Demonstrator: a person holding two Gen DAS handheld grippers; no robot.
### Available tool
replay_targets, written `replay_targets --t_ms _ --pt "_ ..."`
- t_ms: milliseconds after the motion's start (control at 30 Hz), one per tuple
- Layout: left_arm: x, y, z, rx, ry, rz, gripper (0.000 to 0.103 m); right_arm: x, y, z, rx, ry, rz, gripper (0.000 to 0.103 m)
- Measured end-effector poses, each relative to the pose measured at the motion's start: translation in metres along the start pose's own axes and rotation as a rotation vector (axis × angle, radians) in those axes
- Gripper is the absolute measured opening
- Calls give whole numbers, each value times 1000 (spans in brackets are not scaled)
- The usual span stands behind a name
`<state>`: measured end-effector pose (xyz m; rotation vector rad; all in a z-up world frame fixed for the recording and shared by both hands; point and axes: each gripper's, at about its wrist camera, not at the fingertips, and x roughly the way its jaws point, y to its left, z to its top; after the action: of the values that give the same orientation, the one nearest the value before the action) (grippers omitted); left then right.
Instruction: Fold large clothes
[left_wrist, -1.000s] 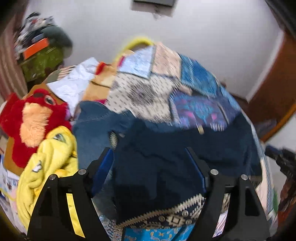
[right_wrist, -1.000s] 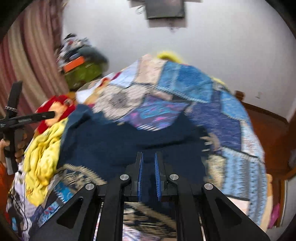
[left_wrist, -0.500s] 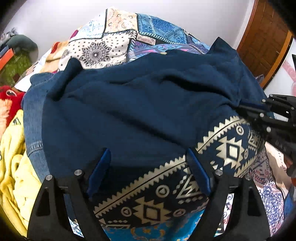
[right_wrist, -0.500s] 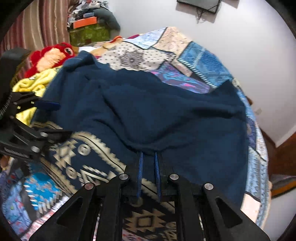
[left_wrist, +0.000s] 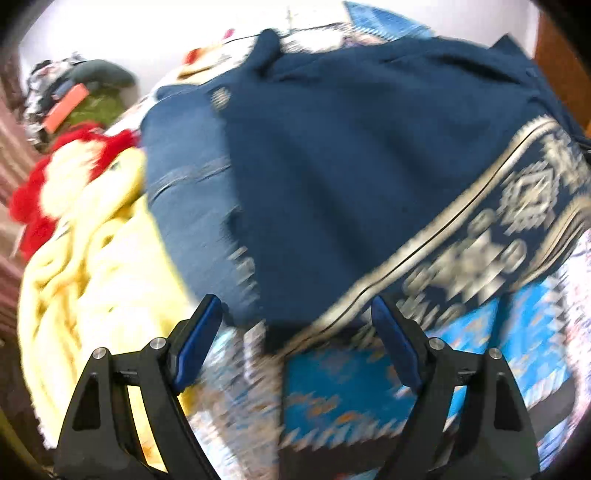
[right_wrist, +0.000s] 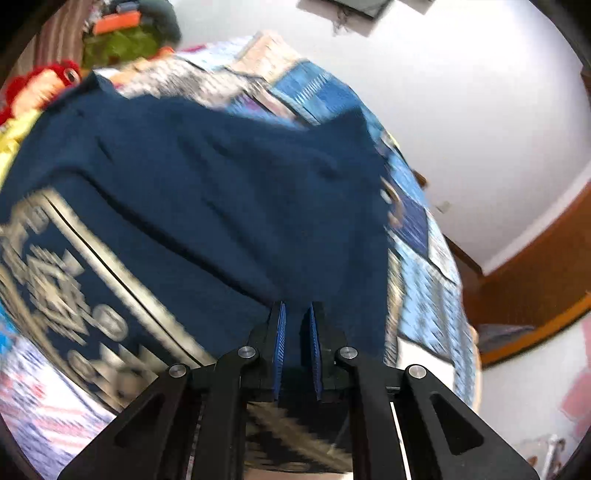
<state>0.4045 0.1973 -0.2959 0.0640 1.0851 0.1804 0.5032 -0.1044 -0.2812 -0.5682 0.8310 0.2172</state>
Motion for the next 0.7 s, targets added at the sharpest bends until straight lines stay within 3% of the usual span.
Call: replay_targets --t_ms 100,167,267,333,367,433,500,600,700 --pt "-11 20 -15 -88 -2 -35 84 -2 -22 -10 58 3 47 8" --pt "-26 37 -27 -179 -22 -102 84 -3 -31 -14 82 11 59 8" --pt "-45 51 -40 -256 -42 -154 84 -5 -39 -23 98 30 55 8" --pt "-55 55 -46 -286 -52 -181 84 -7 -41 -30 96 52 2 9" --pt "-58 56 -49 -300 -55 -203 84 -9 -44 -33 96 52 -16 17" --pt "-63 53 -52 -323 -57 -257 84 -13 -58 -43 127 44 -119 100" --pt "-60 49 -50 -365 -57 -349 84 -11 -80 -58 167 82 -136 102" --pt "-51 40 -47 -435 -46 -457 84 -7 -104 -80 223 165 -61 101" --pt "-33 32 -40 -539 -28 -589 84 -28 -119 -92 238 135 -50 101"
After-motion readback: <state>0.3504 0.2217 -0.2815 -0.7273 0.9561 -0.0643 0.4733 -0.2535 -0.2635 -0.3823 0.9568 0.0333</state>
